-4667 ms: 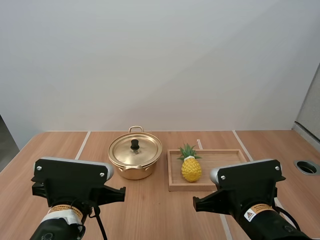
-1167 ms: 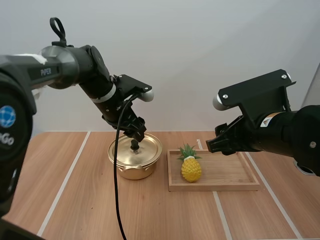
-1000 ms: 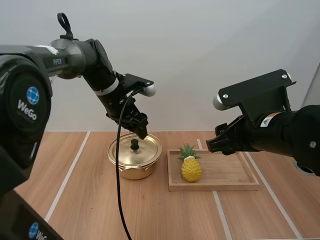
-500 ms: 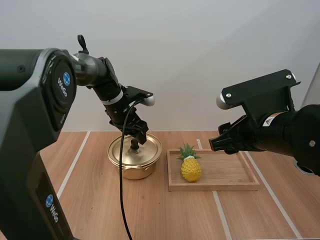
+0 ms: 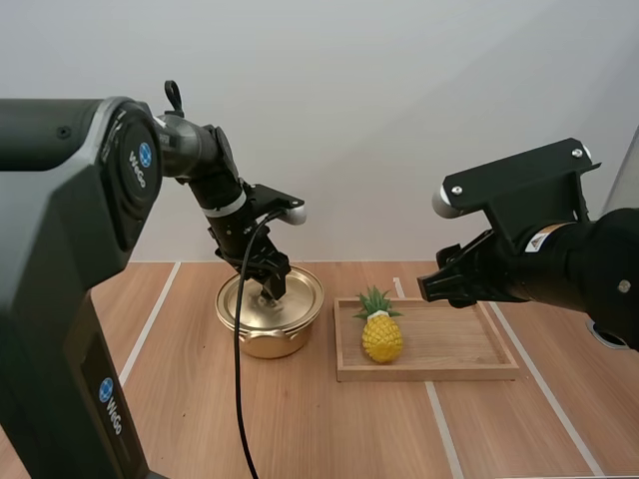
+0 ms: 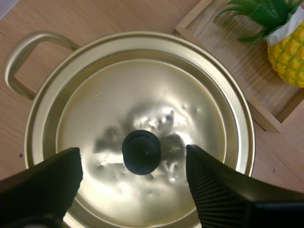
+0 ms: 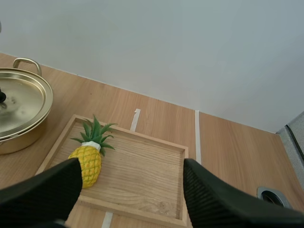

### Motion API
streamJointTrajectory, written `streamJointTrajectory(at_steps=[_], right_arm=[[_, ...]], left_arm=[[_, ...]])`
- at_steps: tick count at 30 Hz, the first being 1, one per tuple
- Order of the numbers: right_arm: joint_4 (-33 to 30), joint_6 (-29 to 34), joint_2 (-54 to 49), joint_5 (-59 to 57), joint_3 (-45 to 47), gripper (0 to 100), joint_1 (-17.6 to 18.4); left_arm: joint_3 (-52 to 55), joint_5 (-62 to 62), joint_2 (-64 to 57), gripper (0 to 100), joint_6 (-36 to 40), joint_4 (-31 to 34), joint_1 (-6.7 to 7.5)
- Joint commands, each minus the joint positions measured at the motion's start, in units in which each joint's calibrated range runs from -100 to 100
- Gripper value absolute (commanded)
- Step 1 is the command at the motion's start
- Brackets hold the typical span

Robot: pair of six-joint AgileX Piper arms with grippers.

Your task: Open the pot, put the pineapple inside, and close it

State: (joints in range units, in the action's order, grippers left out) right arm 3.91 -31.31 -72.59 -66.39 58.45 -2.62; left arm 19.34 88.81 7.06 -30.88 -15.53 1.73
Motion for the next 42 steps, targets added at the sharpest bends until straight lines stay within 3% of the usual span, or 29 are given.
streamJointTrajectory(at_steps=[1,3,5,8,10,11,21,30,35,42], right_arm=[[0.21,-0.35,-0.3,0.45,-0.6,100,-0.22],[0.26,-0.35,-0.3,0.89,-0.6,100,-0.22],[0.26,-0.35,-0.3,1.02,-0.6,100,-0.22],[0.38,-0.35,-0.3,0.98,-0.6,100,-0.22],[0.38,-0.35,-0.3,0.98,-0.6,100,-0.22],[0.38,-0.35,-0.3,0.98,-0.6,100,-0.22],[0.47,-0.35,-0.3,0.98,-0.6,100,-0.22],[1.93,-0.35,3.67,-0.36,-0.6,100,-0.22],[9.76,-5.1,7.91,-3.66,-0.6,100,-0.22],[21.28,-11.0,17.78,-10.15,-0.6,100,-0.22]], left_arm=[[-0.49,0.49,0.16,100,-0.09,-0.2,0.22],[-0.49,0.49,0.19,100,-0.37,-0.46,0.22],[-0.49,0.31,0.19,91,-0.96,-0.59,0.22],[-0.49,0.31,0.19,50,-0.84,-0.59,0.22],[-0.49,-0.22,0.19,10,0.08,-0.59,0.22],[-0.49,-1.38,0.19,0,0.67,-0.59,0.22],[-1.22,-6.43,-3.01,0,1.03,-3.06,0.22],[-12.76,-6.79,-14.16,0,1.36,-7.65,0.22],[-22.16,-9.16,-21.14,0,3.35,-10.37,0.22],[-32.8,-23.58,-30.76,0,10.97,-10.37,0.22]])
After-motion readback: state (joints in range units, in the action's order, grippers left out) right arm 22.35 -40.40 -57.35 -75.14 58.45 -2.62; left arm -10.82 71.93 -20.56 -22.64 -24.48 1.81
